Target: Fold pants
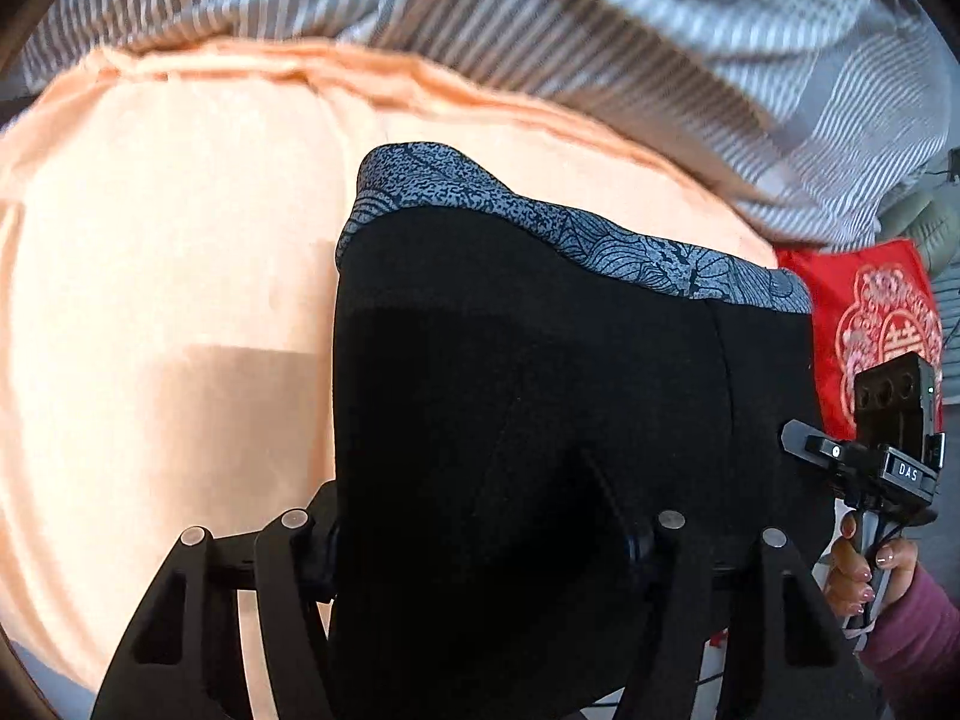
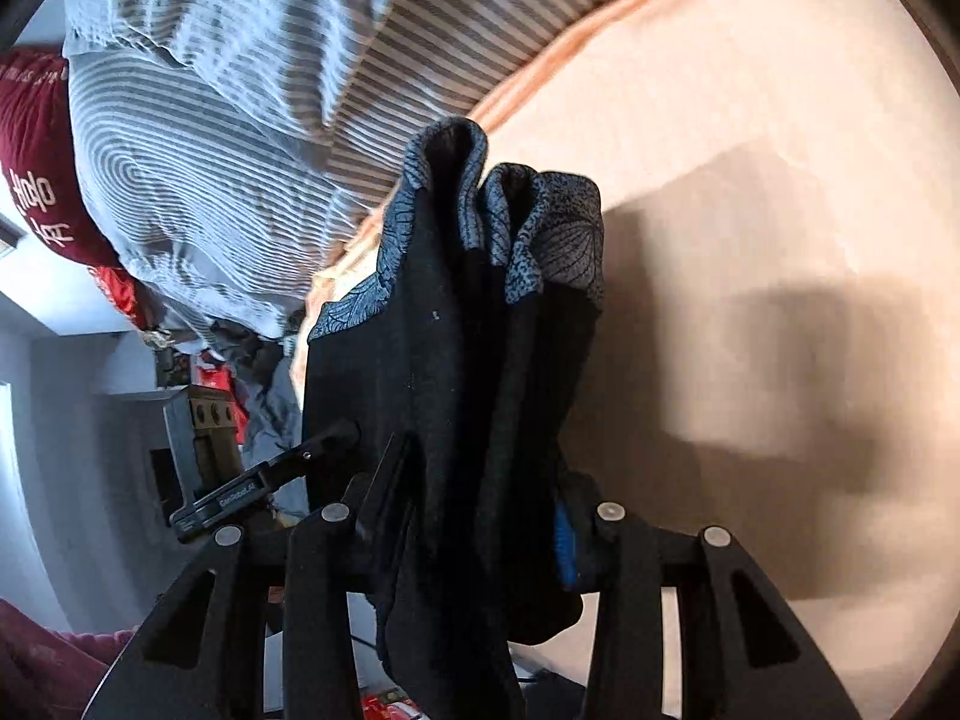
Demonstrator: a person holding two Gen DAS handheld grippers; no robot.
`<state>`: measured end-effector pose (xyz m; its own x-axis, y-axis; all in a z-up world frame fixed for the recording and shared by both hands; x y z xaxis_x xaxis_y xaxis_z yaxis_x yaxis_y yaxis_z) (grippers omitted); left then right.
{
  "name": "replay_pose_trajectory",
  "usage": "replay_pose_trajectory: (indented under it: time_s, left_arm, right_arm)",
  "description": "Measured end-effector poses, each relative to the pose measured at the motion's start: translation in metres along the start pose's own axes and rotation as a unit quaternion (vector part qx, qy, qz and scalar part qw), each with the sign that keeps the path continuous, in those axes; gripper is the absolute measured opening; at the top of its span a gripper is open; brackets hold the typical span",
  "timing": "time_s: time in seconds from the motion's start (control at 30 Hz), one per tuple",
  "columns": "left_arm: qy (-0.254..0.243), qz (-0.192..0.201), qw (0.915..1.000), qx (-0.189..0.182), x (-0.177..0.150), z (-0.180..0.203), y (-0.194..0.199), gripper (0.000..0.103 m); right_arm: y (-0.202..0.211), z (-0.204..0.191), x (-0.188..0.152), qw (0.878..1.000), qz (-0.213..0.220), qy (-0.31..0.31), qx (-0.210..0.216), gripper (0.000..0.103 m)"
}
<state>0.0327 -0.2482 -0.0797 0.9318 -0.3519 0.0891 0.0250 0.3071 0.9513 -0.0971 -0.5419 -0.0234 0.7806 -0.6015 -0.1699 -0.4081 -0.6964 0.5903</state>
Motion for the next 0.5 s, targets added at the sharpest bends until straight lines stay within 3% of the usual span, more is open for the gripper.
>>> replay_pose_trajectory:
  time_s: [0.17,0.3,0.4,0.43,0.5]
  left_arm:
    - [0.010,0.004,0.9997,0.021,-0.019,0.002,-0.016,0.066]
    - [-0.013,0.008,0.9971,0.075,-0.025,0.005,-0.001,0.072]
    - [-0.019,0.012,0.9964,0.082,-0.033,0.004,0.013,0.073]
    - [-0.020,0.016,0.9961,0.084,-0.037,0.004,0.017,0.076]
    - [-0.023,0.028,0.9953,0.090,-0.045,-0.001,0.031,0.103]
  right_arm:
    - [0.005,0.025,-0.014,0.999,0.002,-0.001,-0.042,0.048]
    - [0.011,0.016,-0.022,0.996,0.030,0.004,-0.085,0.058]
    - [0.025,0.003,-0.034,0.992,0.052,0.011,-0.117,0.065]
    - [0.030,0.003,-0.037,0.991,0.059,0.012,-0.119,0.065]
    - [0.041,-0.009,-0.048,0.989,0.084,0.012,-0.120,0.067]
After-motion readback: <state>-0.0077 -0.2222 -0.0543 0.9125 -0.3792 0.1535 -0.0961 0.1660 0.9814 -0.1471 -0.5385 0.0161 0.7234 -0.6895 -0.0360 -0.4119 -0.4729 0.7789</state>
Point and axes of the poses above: each gripper's, at about its wrist camera, not at the fingertips, and y roughly against the way its jaws point, z to its right, x to its top, the point moved 1 cm from there along -y, roughly the way its jaws point, and after that the axes turned 9 degrees about x, right-handed, at the moved point
